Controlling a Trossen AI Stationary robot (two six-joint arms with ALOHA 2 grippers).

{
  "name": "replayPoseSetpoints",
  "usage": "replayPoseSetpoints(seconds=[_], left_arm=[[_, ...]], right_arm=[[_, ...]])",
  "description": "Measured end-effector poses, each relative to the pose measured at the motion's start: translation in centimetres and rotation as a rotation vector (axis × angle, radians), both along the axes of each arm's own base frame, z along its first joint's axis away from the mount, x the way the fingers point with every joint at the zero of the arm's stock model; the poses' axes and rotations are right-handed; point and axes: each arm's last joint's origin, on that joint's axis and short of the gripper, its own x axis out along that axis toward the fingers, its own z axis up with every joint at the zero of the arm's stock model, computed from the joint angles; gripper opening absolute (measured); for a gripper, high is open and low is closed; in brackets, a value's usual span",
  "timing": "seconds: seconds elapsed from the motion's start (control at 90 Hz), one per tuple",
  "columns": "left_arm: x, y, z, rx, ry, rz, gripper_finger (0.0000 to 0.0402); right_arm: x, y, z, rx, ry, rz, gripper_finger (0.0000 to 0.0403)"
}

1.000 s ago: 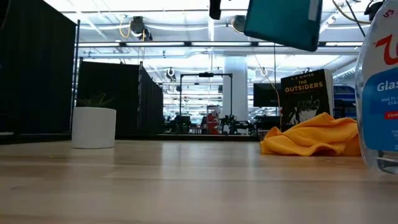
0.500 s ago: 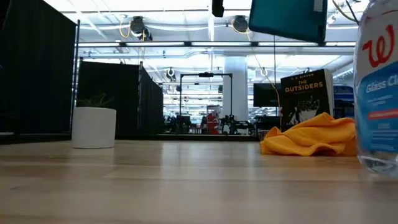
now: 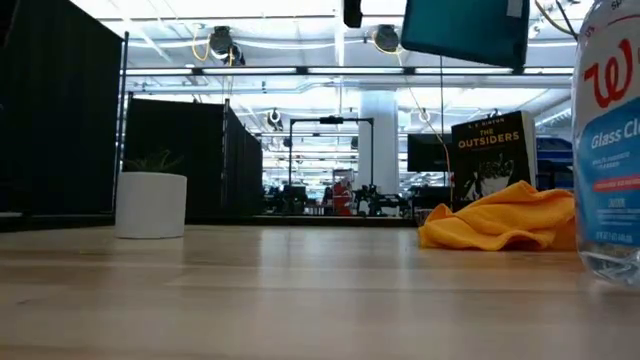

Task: Apply microfiber cloth
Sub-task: Spray the blue tablet with the transparent spray bottle

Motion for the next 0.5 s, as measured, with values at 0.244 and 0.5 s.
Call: replayPoseSetpoints(seconds=[0.244, 0.5], left_arm=[[0.51, -0.18, -0.55, -0.004, 0.005, -0.029, 0.0008], [0.52, -0.2, -0.38, 0.0, -0.007, -0.034, 0.0008]], right_arm=[[-0.01, 0.04, -0.02, 0.013, 0.009, 0.012, 0.024], [-0.03, 0.04, -0.03, 0.016, 0.012, 0.016, 0.0232]])
